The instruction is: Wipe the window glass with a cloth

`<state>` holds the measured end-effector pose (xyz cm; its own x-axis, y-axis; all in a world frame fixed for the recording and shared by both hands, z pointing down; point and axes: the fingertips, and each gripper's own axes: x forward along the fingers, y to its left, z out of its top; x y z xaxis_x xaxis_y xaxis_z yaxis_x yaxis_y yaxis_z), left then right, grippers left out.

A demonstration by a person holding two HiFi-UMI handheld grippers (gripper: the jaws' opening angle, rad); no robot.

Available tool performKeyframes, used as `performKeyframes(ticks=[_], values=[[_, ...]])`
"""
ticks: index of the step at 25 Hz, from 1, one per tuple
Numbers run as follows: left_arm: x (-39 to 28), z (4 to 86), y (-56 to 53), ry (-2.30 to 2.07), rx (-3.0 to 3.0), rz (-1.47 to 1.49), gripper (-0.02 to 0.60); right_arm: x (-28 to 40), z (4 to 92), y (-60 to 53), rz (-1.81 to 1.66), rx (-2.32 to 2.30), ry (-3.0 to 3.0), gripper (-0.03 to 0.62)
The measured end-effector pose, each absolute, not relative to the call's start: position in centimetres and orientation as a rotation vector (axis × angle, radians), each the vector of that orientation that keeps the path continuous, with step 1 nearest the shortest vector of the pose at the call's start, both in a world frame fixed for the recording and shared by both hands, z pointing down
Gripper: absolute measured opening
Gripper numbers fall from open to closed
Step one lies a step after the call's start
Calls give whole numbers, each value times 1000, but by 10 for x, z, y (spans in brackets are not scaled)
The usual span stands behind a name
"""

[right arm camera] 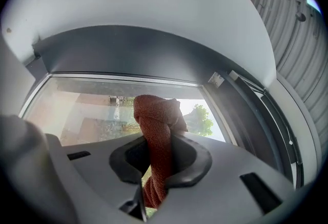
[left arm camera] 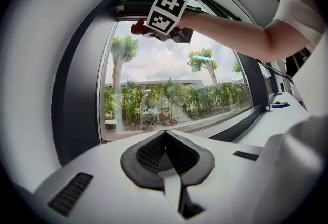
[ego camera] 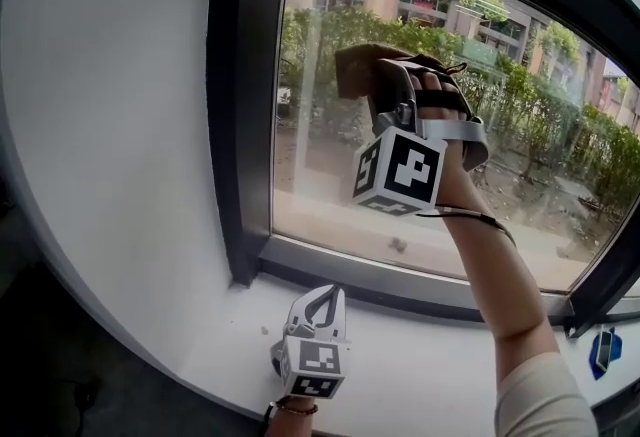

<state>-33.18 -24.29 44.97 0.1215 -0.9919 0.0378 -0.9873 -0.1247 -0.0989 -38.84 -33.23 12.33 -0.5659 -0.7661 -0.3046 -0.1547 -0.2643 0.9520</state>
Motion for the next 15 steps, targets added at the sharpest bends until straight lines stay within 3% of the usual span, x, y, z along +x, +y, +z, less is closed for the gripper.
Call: performKeyframes(ticks=[15], values=[[-345, 444, -235, 2089, -2287, -128, 20, -386, 254, -332, -1677, 1030, -1803, 69]])
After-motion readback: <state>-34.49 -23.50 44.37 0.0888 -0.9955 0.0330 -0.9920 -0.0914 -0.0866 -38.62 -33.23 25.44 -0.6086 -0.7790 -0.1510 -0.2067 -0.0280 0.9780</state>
